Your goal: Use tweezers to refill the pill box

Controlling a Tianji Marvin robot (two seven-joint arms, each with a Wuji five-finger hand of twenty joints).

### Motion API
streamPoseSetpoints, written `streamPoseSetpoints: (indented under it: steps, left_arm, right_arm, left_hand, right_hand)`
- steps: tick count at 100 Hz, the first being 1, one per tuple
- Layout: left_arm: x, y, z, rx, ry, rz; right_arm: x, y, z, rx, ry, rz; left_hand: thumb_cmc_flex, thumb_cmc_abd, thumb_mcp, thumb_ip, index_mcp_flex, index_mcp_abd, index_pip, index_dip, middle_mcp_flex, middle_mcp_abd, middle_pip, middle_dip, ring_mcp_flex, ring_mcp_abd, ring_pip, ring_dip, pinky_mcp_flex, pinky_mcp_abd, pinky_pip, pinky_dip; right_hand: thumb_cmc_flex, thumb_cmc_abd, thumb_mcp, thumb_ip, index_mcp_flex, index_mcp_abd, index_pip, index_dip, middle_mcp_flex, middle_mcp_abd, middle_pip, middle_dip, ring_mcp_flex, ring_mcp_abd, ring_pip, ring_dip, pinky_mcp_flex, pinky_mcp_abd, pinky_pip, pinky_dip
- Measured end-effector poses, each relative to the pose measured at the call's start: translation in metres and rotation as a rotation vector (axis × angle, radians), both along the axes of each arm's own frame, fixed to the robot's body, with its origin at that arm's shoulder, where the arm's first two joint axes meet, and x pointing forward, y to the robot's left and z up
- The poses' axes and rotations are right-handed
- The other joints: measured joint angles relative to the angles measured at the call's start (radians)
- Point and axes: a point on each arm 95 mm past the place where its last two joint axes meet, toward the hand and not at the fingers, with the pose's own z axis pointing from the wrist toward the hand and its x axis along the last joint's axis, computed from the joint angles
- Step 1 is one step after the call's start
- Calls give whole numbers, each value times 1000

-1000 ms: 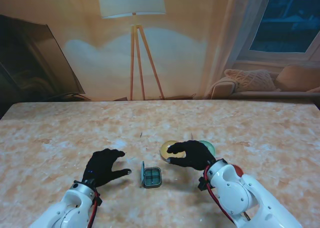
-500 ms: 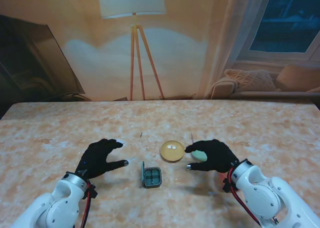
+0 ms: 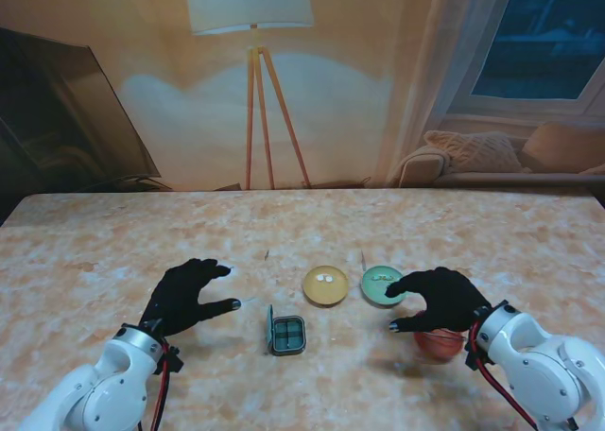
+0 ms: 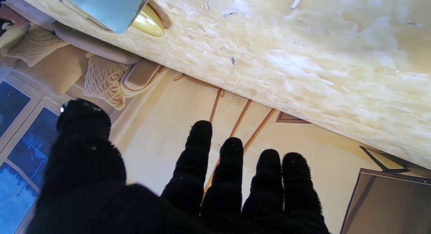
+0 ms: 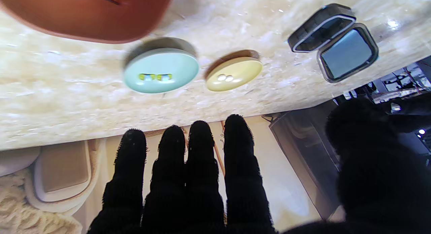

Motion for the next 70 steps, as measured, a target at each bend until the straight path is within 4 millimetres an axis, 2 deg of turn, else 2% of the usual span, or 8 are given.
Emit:
streamPoseSetpoints:
  steps: [30,70]
  left_arm:
    - [0,-5,-4,8,-23,0]
    - [1,-13,-9,1,-55,-5]
  right_arm:
    - [-11,-34,1,-108,18,-33]
    - [-16,-62,-11,-206,64,-70]
  left_hand:
    - [0,0,0,0,11,-3,1,3,0,0,0,0,-1,0,0,0,-3,0,0,0]
    - [0,0,0,0,36,-10,49,26,0,0,11,0,-1,-9,0,0,-3,0,0,-1]
  right_hand:
    - [0,0,0,0,14,0,19,11,1,-5,27,0,27,-1,23,0,13,-8,48,0]
    - [0,0,1,0,29,0,35,12,11,-11,59,3,59,-2,53,9,23,-9,85,0]
